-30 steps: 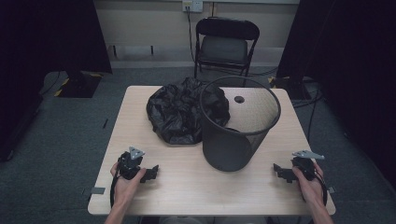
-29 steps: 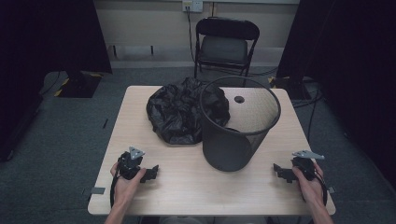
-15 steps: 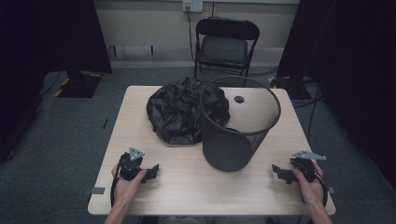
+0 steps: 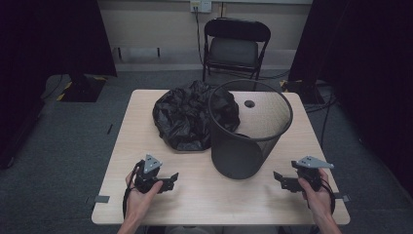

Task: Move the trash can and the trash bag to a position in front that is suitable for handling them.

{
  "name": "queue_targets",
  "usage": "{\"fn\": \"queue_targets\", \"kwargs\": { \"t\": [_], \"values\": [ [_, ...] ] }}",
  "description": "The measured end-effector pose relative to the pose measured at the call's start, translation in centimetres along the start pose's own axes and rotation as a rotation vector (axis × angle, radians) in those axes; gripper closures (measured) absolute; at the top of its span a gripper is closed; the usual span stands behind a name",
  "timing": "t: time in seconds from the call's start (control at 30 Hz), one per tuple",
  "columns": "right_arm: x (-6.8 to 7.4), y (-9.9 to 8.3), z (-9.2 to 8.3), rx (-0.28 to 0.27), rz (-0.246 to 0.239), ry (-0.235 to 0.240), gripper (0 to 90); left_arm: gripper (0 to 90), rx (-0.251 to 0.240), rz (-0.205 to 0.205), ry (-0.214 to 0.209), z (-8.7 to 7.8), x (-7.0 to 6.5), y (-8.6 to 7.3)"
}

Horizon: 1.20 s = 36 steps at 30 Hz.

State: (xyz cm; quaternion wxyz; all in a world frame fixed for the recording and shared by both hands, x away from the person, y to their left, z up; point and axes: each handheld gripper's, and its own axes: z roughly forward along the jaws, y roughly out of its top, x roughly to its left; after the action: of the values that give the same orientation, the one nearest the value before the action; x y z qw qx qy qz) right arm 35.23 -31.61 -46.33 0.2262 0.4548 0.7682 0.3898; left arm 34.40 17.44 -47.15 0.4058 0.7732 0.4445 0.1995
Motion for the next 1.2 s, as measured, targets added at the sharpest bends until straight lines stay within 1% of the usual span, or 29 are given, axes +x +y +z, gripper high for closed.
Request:
{"fn": "queue_targets", "kwargs": {
  "t": [0.03, 0.07, 0.1, 0.23, 0.27, 0.3, 0.33, 0.37, 0.43, 0.5, 0.53, 0.57, 0.6, 0.63, 0.67, 0.73, 0.8, 0.83, 0.87, 0.9, 0.93, 0.97, 1.0, 1.03, 1.07, 1.1, 1.13, 1.17, 1.2],
  "values": [
    [0.0, 0.0, 0.0, 0.0, 0.0, 0.0, 12.8, 16.4, -0.012, -0.007, -0.018, -0.1, -0.2, 0.3],
    [0.2, 0.3, -0.2, -0.008, -0.005, 0.005, 12.8, 16.3, -0.023, -0.004, -0.033, -0.1, -0.5, 0.7],
    [0.4, 0.6, -0.3, -0.016, -0.01, 0.007, 12.8, 16.3, -0.033, 0.003, -0.042, -0.2, -0.7, 1.1],
    [0.7, 1.9, -1.0, -0.048, -0.024, 0.022, 12.8, 16.3, -0.082, 0.01, -0.07, -0.4, -1.5, 3.0],
    [0.6, 2.3, -1.2, -0.061, -0.023, 0.008, 12.9, 16.2, -0.092, 0.008, -0.072, -0.2, -1.8, 3.9],
    [0.6, 2.3, -1.2, -0.061, -0.023, 0.008, 12.9, 15.9, -0.092, 0.008, -0.072, -0.2, -1.8, 3.9],
    [0.5, 2.6, -1.3, -0.071, -0.014, -0.002, 13.1, 15.9, -0.092, 0.007, -0.07, 0.0, -2.0, 4.3],
    [0.2, 2.9, -1.4, -0.082, -0.005, -0.007, 13.2, 15.9, -0.1, -0.003, -0.073, 0.3, -2.1, 4.7],
    [-0.2, 3.5, -1.6, -0.095, 0.002, -0.019, 13.1, 15.7, -0.09, -0.01, -0.098, 1.0, -2.0, 5.5],
    [-0.4, 4.0, -1.6, -0.095, -0.008, -0.022, 13.0, 15.7, -0.09, -0.016, -0.116, 1.7, -2.0, 6.2],
    [-0.5, 4.3, -1.5, -0.09, -0.017, -0.023, 13.0, 15.8, -0.092, -0.02, -0.118, 2.1, -1.9, 6.6],
    [-0.7, 4.6, -1.5, -0.091, -0.017, -0.02, 13.0, 15.7, -0.095, -0.022, -0.116, 2.4, -1.9, 7.1],
    [-1.0, 4.8, -1.4, -0.101, -0.004, -0.017, 12.9, 15.8, -0.1, -0.027, -0.122, 2.8, -1.8, 7.6],
    [-1.5, 5.2, -1.2, -0.107, 0.014, -0.02, 13.0, 15.8, -0.097, -0.025, -0.127, 3.0, -1.8, 8.0],
    [-1.8, 5.4, -1.0, -0.108, 0.021, -0.027, 13.1, 15.8, -0.1, -0.034, -0.127, 3.3, -1.8, 8.4],
    [-2.6, 6.1, -0.5, -0.106, 0.031, -0.044, 13.4, 15.8, -0.11, -0.022, -0.127, 3.8, -2.1, 9.2],
    [-3.2, 6.7, 0.1, -0.102, 0.046, -0.033, 13.3, 15.8, -0.12, -0.001, -0.136, 4.4, -2.3, 10.2],
    [-3.5, 7.0, 0.4, -0.107, 0.045, -0.042, 13.2, 15.8, -0.125, -0.005, -0.14, 4.7, -2.3, 10.5],
    [-3.8, 7.2, 0.5, -0.11, 0.057, -0.051, 13.8, 15.8, -0.129, -0.008, -0.144, 5.0, -2.3, 10.9],
    [-4.1, 7.3, 0.8, -0.122, 0.073, -0.05, 13.8, 15.9, -0.141, -0.023, -0.151, 5.2, -2.2, 11.3],
    [-4.4, 7.5, 1.1, -0.124, 0.093, -0.042, 13.7, 16.3, -0.155, -0.052, -0.166, 5.5, -2.0, 11.6],
    [-4.6, 7.7, 1.3, -0.133, 0.099, -0.04, 13.6, 16.6, -0.16, -0.062, -0.168, 5.7, -1.9, 11.9],
    [-4.7, 7.9, 1.4, -0.14, 0.09, -0.049, 13.4, 16.6, -0.163, -0.069, -0.153, 6.0, -1.8, 12.2],
    [-4.7, 8.2, 1.7, -0.145, 0.083, -0.064, 13.4, 16.4, -0.165, -0.063, -0.146, 6.2, -1.8, 12.4],
    [-4.8, 8.4, 1.8, -0.15, 0.084, -0.064, 13.4, 16.3, -0.162, -0.053, -0.142, 6.5, -1.9, 12.7],
    [-5.0, 8.8, 2.2, -0.175, 0.101, -0.062, 13.4, 17.3, -0.156, -0.041, -0.129, 6.8, -1.9, 13.0],
    [-5.0, 8.8, 2.2, -0.175, 0.101, -0.062, 13.4, 17.3, -0.154, -0.013, -0.099, 7.2, -1.9, 13.3],
    [-5.2, 9.0, 2.5, -0.169, 0.105, -0.055, 13.4, 17.1, -0.16, 0.01, -0.086, 7.5, -1.8, 13.5],
    [-5.3, 9.2, 2.7, -0.17, 0.107, -0.054, 13.4, 17.1, -0.162, 0.001, -0.093, 7.8, -1.6, 13.6]
  ]
}}
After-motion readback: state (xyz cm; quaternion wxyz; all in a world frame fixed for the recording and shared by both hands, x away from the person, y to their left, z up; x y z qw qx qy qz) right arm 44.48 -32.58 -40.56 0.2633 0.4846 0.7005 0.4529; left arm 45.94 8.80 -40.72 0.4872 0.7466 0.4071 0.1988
